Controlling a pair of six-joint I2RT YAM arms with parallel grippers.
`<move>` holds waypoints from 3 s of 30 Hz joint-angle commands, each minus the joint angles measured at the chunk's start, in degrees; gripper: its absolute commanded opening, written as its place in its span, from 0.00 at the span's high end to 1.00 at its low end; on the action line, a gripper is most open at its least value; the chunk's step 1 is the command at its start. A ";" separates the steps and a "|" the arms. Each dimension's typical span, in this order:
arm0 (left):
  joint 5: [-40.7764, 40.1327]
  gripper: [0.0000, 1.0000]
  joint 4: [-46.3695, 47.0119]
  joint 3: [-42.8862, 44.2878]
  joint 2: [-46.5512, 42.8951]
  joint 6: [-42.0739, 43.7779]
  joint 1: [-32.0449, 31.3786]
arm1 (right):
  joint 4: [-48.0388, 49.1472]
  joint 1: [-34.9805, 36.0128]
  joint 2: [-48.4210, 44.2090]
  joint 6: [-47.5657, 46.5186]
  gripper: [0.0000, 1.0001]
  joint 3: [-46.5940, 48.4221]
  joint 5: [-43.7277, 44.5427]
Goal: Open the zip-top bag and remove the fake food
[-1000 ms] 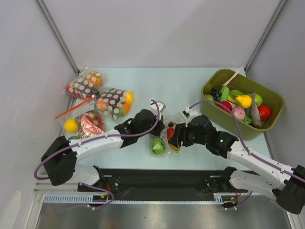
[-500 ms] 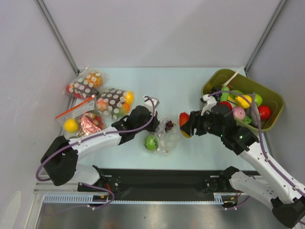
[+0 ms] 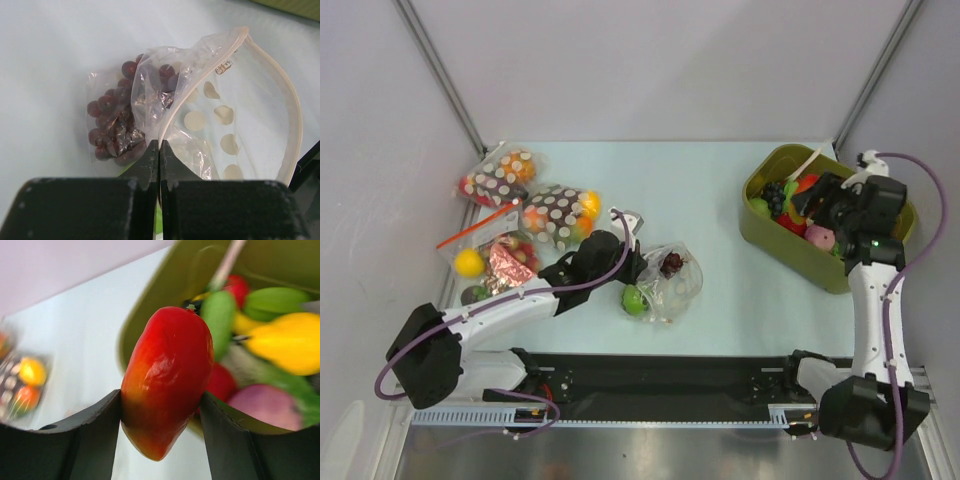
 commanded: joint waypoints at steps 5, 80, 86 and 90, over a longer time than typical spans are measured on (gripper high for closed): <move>1.86 1.00 1.11 -0.78 -1.79 -0.03 0.05 | 2.82 -19.89 5.26 -2.79 0.76 1.56 -9.23; 5.47 1.00 -1.88 0.98 -2.76 0.85 0.05 | 17.67 56.56 22.67 -2.09 0.52 -9.43 28.38; 7.13 1.00 -0.82 1.24 -1.61 0.76 -0.04 | 24.53 56.21 23.28 0.63 0.36 -12.50 30.50; 8.45 0.99 -0.65 1.24 -1.35 1.90 -0.04 | 30.67 55.24 24.60 2.30 0.33 -13.91 30.76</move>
